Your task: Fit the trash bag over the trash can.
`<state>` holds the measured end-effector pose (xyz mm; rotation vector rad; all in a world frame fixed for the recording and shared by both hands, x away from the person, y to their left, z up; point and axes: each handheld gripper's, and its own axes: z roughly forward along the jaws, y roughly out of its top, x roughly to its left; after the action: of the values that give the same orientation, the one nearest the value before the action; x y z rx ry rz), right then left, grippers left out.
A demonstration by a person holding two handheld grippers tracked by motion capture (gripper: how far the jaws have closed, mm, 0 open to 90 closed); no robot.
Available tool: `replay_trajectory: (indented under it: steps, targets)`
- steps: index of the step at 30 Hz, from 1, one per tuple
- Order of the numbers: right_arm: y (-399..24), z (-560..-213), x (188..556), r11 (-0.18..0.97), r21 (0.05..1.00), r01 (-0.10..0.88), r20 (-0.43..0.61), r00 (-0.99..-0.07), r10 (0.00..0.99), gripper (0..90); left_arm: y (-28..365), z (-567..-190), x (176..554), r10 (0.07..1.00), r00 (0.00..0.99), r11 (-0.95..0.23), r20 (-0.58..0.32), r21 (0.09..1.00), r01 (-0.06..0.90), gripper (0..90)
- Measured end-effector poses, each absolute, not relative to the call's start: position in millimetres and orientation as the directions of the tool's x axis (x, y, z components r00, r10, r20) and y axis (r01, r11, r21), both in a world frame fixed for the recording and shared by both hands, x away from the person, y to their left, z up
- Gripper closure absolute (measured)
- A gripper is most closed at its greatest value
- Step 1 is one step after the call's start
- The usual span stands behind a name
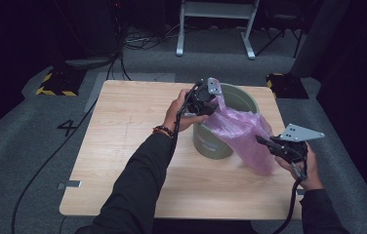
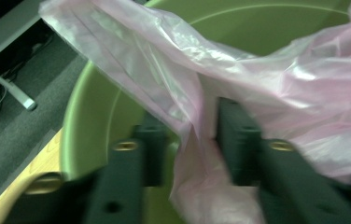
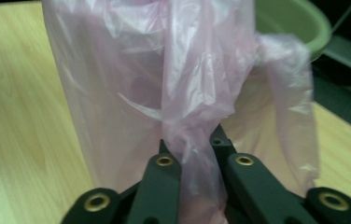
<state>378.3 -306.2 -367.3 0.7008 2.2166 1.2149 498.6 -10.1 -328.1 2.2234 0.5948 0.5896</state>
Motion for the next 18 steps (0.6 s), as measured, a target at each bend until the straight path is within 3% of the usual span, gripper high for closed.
replay_trajectory:
  steps: [2, 6, 12, 18]
  targets:
    - [-311, -362, 376, 0.458, 0.868, 0.192, -0.198, -0.711, 0.674, 89.3, -6, -328, 501, 0.606, 0.769, -0.591, 0.203, 0.761, 0.265, 33.1]
    - [-317, -353, 375, 0.477, 0.855, 0.205, -0.234, -0.667, 0.707, 89.5, 5, -321, 498, 0.606, 0.777, -0.557, 0.172, 0.789, 0.259, 18.0]
    - [-320, -334, 375, 0.519, 0.826, 0.219, -0.299, -0.610, 0.734, 89.6, 24, -313, 493, 0.578, 0.801, -0.537, 0.158, 0.813, 0.227, 15.7]
    - [-320, -322, 378, 0.525, 0.820, 0.229, -0.333, -0.555, 0.762, 89.6, 45, -309, 496, 0.627, 0.773, -0.439, 0.092, 0.862, 0.254, 15.4]
